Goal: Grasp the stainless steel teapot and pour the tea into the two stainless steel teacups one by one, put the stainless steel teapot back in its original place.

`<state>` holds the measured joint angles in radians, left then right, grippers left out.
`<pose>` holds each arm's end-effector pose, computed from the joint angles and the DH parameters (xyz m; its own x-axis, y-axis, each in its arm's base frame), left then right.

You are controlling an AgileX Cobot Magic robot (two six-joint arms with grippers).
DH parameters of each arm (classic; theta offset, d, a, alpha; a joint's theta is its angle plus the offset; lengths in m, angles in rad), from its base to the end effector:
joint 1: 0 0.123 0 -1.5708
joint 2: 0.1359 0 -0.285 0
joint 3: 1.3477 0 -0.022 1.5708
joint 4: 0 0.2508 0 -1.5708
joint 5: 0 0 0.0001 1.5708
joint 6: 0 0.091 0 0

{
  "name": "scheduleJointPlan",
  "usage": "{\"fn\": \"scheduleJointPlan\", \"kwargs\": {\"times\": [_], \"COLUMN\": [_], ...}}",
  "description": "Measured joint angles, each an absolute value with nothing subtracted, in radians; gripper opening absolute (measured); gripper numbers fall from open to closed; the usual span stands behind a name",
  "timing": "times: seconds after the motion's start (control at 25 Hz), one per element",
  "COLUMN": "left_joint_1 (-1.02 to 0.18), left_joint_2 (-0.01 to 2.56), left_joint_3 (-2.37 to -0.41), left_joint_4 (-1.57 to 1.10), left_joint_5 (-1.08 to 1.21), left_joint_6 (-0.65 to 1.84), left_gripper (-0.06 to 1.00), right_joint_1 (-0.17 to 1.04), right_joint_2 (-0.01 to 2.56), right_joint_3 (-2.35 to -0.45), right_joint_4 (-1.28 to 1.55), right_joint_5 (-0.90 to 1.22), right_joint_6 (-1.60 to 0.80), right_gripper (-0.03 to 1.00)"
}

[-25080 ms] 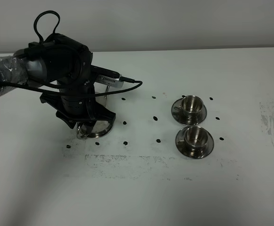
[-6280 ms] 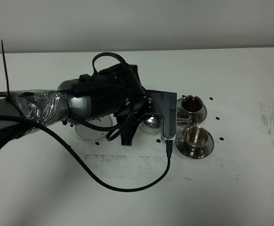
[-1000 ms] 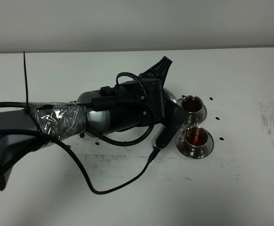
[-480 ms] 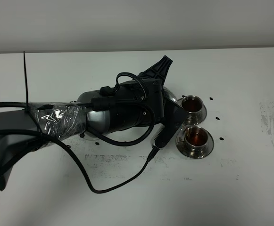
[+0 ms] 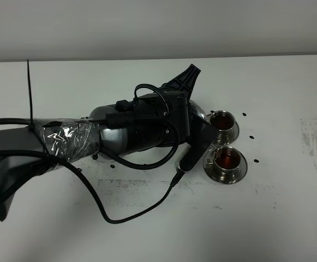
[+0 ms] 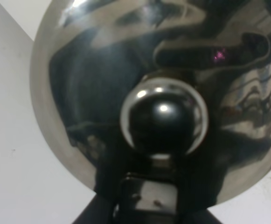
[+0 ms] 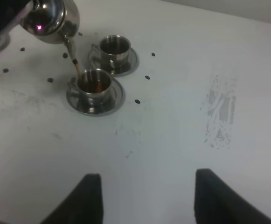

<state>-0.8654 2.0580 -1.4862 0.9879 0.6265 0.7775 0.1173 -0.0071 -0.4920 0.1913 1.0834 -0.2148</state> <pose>0.3257 -0.3137 0.1967 0.5022 0.7493 0.4317 0.4476 -0.6523 0.6117 -0.0085 0.0144 0.2744 -0.4307 -0.1739 -0.8856 -0.3185 0.9474 -0.0311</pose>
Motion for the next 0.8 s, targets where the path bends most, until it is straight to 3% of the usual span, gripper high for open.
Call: {"fn": "scheduleJointPlan", "kwargs": {"times": [0.8], "left_joint_1": [-0.865], "left_joint_2": [2.058], "left_joint_3": [-1.486], "left_joint_4": [1.033], "left_joint_5": [0.616], "left_joint_6": [0.777], "left_gripper": [0.18], "right_joint_1": [0.117], "right_joint_2": [-0.007], "right_joint_3": [-0.492], "right_joint_4": [0.191], "right_joint_5": [1.083], "right_joint_6": [-0.215], "right_gripper": [0.43]}}
